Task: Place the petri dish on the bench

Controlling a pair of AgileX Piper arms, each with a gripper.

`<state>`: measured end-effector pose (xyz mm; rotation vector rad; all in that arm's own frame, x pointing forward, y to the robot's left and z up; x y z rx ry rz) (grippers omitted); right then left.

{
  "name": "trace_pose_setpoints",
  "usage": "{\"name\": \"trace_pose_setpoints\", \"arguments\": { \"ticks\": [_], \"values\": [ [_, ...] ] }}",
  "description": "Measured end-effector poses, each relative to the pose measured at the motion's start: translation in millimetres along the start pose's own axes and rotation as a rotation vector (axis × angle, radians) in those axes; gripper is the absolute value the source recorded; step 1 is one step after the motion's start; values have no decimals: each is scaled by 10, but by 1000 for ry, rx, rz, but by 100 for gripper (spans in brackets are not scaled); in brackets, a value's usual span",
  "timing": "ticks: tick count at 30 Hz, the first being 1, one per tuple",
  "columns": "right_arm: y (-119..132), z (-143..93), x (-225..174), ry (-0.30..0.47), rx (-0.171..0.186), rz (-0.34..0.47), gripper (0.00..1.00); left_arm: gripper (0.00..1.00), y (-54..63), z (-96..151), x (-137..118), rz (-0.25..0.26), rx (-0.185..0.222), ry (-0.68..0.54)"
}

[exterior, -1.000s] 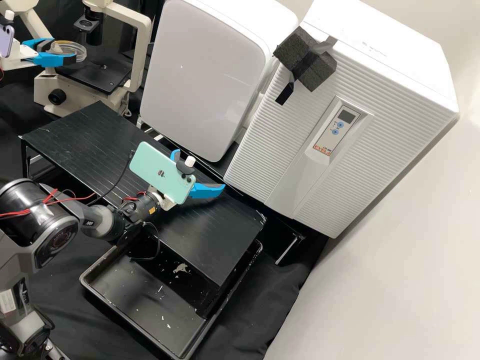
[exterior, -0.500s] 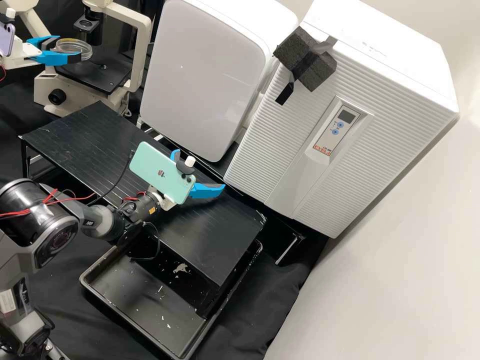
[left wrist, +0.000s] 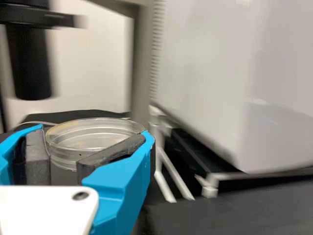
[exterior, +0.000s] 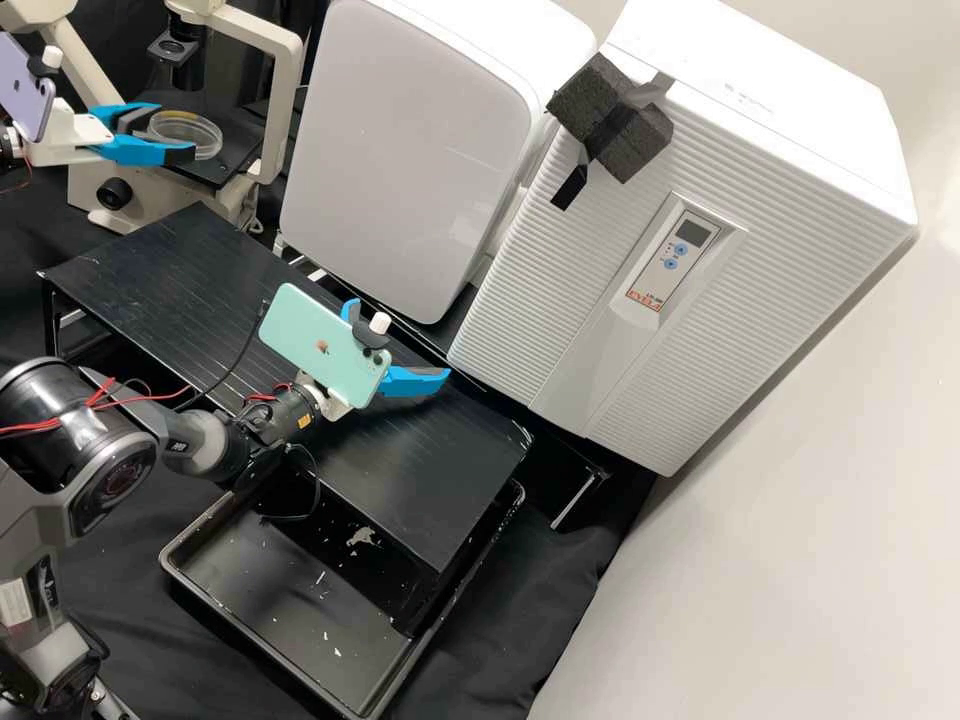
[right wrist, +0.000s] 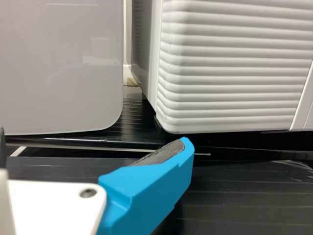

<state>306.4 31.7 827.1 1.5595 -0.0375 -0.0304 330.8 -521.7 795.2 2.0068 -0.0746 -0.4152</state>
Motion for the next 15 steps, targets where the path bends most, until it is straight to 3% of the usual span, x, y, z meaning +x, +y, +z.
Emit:
{"name": "trace_pose_setpoints", "arguments": {
  "ticks": [4,9,15],
  "values": [
    [0,0,0,0,0,0,100,0,-63,296,-2,-37,73,-123],
    [0,0,0,0,0,0,100,0,-96,682,-81,-45,168,-313],
    [0,0,0,0,0,0,100,0,-139,910,-127,-76,151,-463]
  ]
}}
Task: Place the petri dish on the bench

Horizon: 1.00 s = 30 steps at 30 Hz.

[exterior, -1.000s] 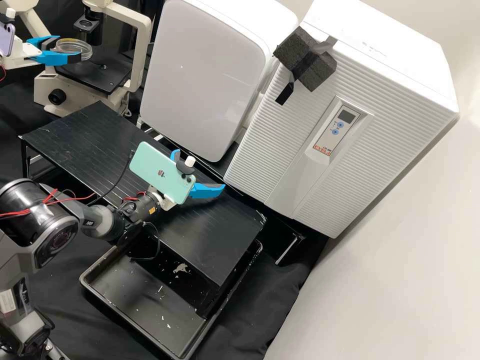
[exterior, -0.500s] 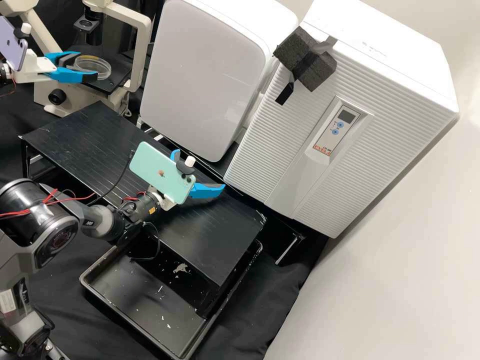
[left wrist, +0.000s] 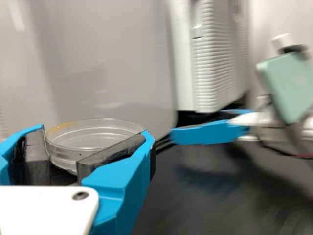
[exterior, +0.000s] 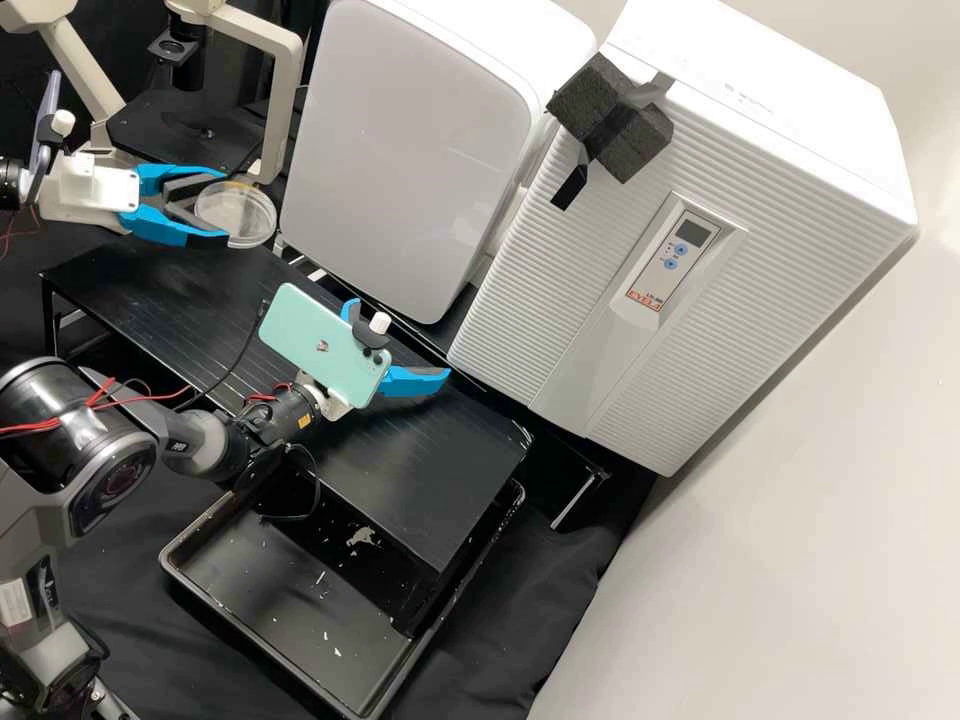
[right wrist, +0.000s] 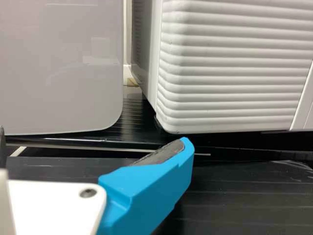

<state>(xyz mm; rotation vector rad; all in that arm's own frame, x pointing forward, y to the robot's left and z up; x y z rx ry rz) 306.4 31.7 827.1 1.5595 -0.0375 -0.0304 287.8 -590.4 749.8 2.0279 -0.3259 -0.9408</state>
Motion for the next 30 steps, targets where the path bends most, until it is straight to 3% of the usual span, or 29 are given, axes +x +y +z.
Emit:
{"name": "trace_pose_setpoints", "arguments": {
  "ticks": [8,12,16,24,30],
  "values": [
    [0,0,0,0,0,0,100,0,-137,28,216,-43,-144,-62],
    [0,0,0,0,0,0,100,0,-203,52,307,-64,-174,-82],
    [0,0,0,0,0,0,100,0,-261,134,377,-87,-173,-110],
    [0,0,0,0,0,0,100,0,-270,288,406,-94,-166,-155],
    [0,0,0,0,0,0,100,0,-312,293,412,-117,-119,-146]
  ]
}}
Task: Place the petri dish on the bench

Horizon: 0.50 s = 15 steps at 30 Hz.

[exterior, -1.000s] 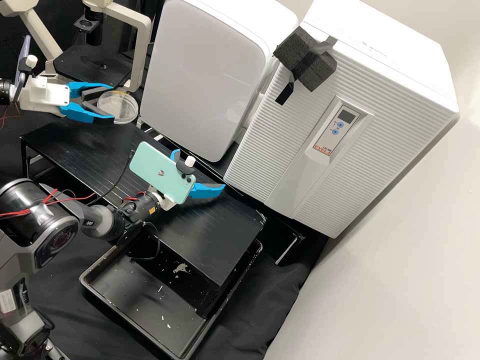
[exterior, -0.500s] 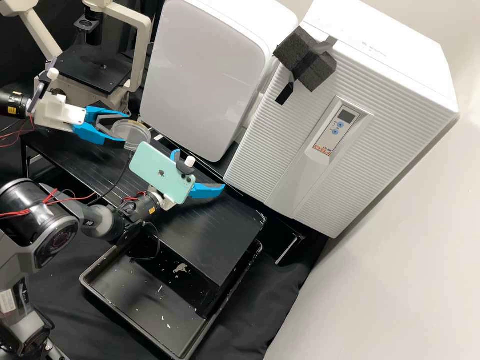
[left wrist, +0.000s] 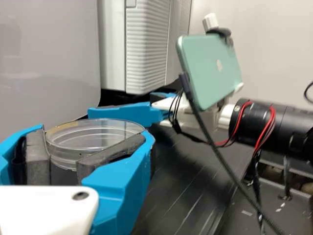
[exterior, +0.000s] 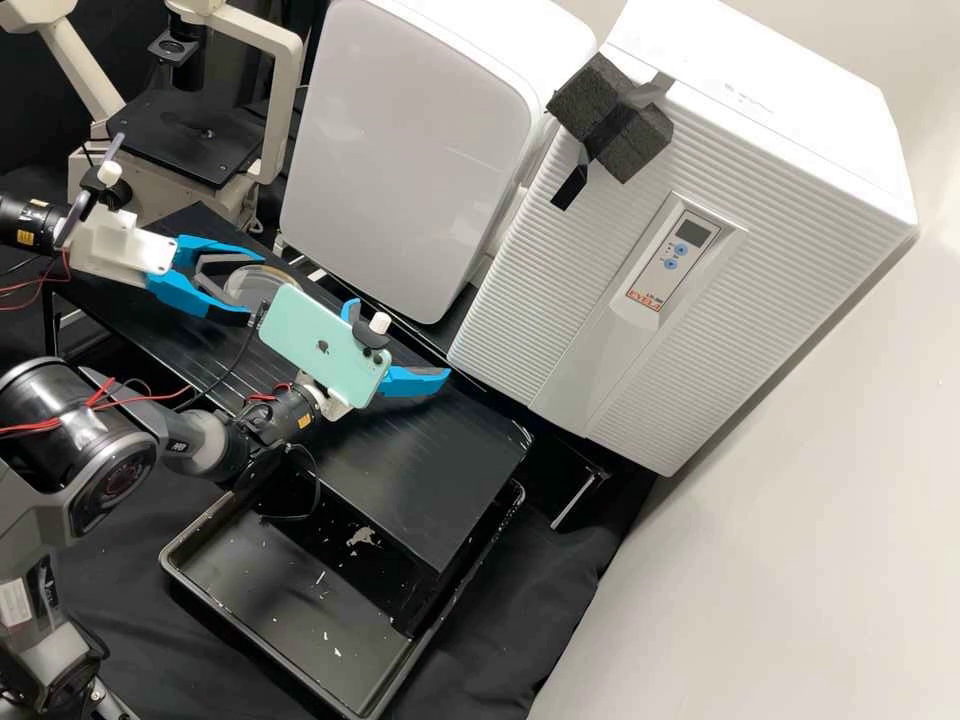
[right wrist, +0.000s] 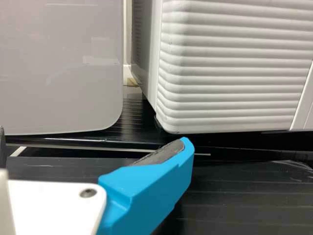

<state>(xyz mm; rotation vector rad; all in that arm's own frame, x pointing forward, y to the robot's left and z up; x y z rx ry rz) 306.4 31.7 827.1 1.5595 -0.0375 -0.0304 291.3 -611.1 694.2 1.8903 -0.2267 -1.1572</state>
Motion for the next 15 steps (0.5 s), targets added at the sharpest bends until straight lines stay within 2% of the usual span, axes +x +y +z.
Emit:
{"name": "trace_pose_setpoints", "arguments": {
  "ticks": [2,6,10,15],
  "values": [
    [0,0,0,0,0,0,100,0,-32,-15,12,-9,13,2],
    [0,0,0,0,0,0,100,0,-150,-76,47,-52,7,23],
    [0,0,0,0,0,0,100,0,-226,-110,70,-72,-4,28],
    [0,0,0,0,0,0,100,0,-232,-108,74,-74,-5,27]
  ]
}}
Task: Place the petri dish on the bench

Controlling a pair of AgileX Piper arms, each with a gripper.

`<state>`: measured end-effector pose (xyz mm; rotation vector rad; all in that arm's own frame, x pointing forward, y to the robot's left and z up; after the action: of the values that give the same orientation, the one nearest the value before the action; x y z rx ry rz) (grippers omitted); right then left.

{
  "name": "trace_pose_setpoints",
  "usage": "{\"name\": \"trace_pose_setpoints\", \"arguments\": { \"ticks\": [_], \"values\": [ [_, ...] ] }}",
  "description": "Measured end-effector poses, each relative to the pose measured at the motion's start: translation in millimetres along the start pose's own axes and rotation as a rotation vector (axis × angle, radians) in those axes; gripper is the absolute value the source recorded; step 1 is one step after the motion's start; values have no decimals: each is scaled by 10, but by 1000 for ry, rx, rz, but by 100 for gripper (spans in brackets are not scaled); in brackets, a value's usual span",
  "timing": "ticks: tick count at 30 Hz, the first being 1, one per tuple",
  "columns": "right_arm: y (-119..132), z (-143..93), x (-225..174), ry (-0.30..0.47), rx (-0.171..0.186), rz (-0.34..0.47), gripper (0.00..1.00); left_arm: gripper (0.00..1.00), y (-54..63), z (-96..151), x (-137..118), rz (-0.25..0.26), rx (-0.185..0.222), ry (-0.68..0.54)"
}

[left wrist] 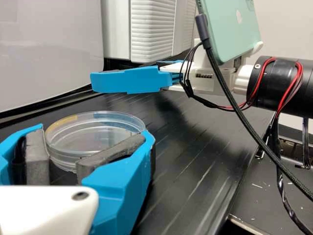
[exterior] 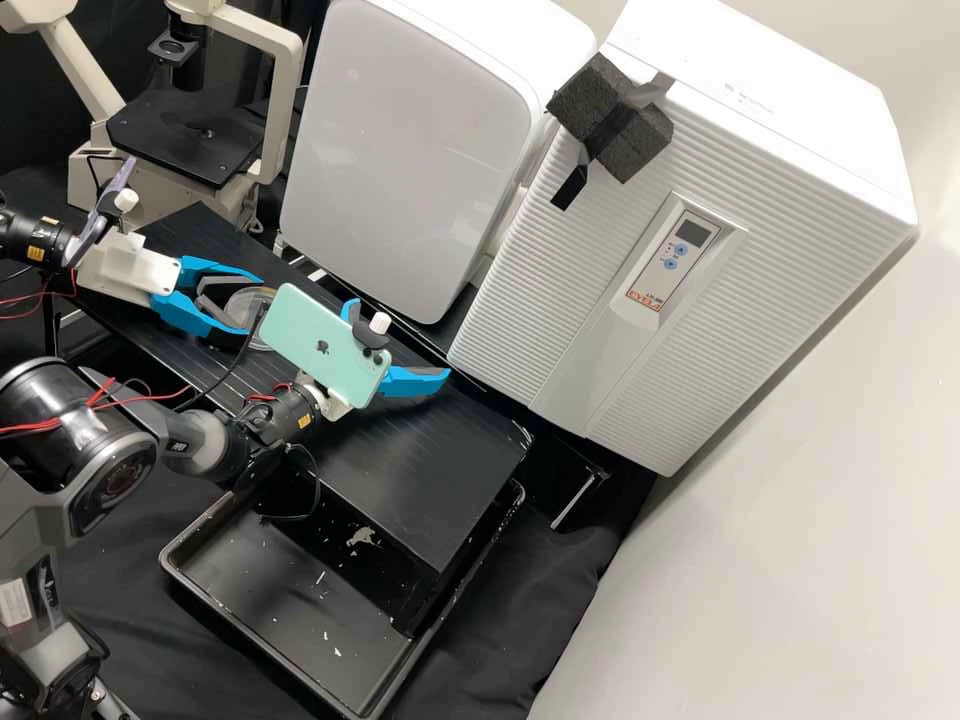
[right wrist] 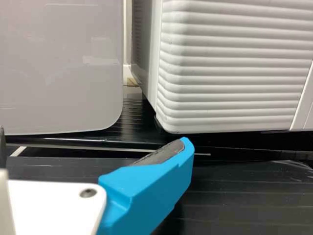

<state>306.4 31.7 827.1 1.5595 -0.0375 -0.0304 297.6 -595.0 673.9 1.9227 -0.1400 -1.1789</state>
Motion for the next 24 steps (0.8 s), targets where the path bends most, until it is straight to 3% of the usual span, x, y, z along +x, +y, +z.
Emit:
{"name": "trace_pose_setpoints", "arguments": {
  "ticks": [1,2,12,17,22,24],
  "values": [
    [0,0,0,0,0,0,100,0,-4,-2,2,-1,-1,0],
    [0,0,0,0,0,0,100,100,-21,-9,8,-6,-3,1],
    [0,0,0,0,0,0,100,100,-48,-6,24,-9,-7,-5],
    [0,0,0,0,0,0,100,100,-47,1,26,-7,10,-9],
    [0,0,0,0,0,0,100,100,-51,10,-2,1,41,-5],
    [0,0,0,0,0,0,100,100,-49,40,-60,5,74,-5]
  ]
}}
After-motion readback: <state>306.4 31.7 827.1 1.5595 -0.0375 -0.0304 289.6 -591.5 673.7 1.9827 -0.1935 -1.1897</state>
